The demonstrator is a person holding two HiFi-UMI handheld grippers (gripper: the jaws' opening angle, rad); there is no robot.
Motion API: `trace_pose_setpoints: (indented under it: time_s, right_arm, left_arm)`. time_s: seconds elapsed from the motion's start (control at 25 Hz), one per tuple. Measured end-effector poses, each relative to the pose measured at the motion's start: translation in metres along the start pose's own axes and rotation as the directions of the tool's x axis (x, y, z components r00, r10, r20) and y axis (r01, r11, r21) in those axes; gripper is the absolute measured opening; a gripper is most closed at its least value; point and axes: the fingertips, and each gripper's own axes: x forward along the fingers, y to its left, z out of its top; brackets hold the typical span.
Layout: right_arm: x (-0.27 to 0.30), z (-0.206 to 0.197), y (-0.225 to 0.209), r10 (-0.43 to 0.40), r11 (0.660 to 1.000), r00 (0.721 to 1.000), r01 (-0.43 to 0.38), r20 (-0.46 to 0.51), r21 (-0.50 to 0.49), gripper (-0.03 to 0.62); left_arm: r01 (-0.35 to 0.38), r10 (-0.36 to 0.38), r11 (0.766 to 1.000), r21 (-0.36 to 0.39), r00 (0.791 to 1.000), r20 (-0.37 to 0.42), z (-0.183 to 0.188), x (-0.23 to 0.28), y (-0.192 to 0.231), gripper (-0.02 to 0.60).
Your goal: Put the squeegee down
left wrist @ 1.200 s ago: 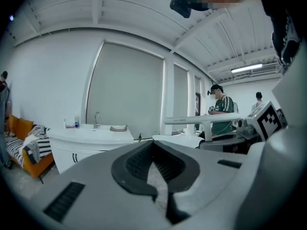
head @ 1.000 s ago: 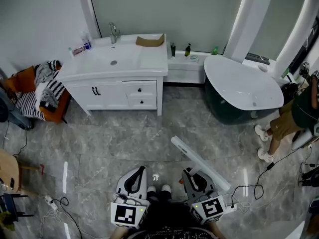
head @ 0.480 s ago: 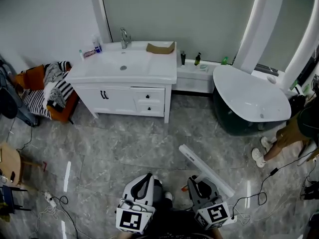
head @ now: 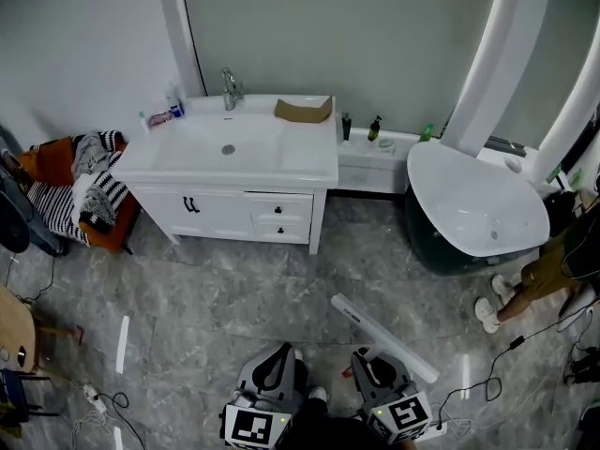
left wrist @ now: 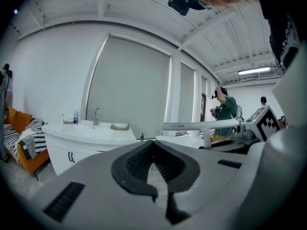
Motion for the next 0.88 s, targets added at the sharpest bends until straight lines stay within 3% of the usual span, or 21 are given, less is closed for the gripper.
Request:
trace_pose_setpoints:
  time_s: [0.28,0.48,0.64,0.88]
  right_arm:
    - [0.080,0.046,-0.013,-0.016,1.000,0.998,0.015,0.059,0.007,0.054]
    - [0.110,0.055,-0.018,-0.041,0.999,0.997,0.041,0.068,0.015,0.054]
    - [0.125,0.054,-0.030,-0.054,0.998,0.998,0.054,0.027,0.012,0.054]
    - [0.158,0.061,-0.054,-0.040,0.999,0.999,0.040,-0.001,0.003,0.054]
  left_arm:
    - [0.009,-0.010,1.000,0.028,1.000,0.018,0.023,0.054,0.059,0.005]
    - [0.042,-0.043,0.998,0.046,0.999,0.028,0.033,0.081,0.082,0.005]
    - [0.058,-0.058,0.998,0.023,0.998,0.011,0.033,0.096,0.087,0.005]
    - [0.022,-0.023,0.999,-0.035,0.999,-0.035,0.026,0.131,0.106,0.005]
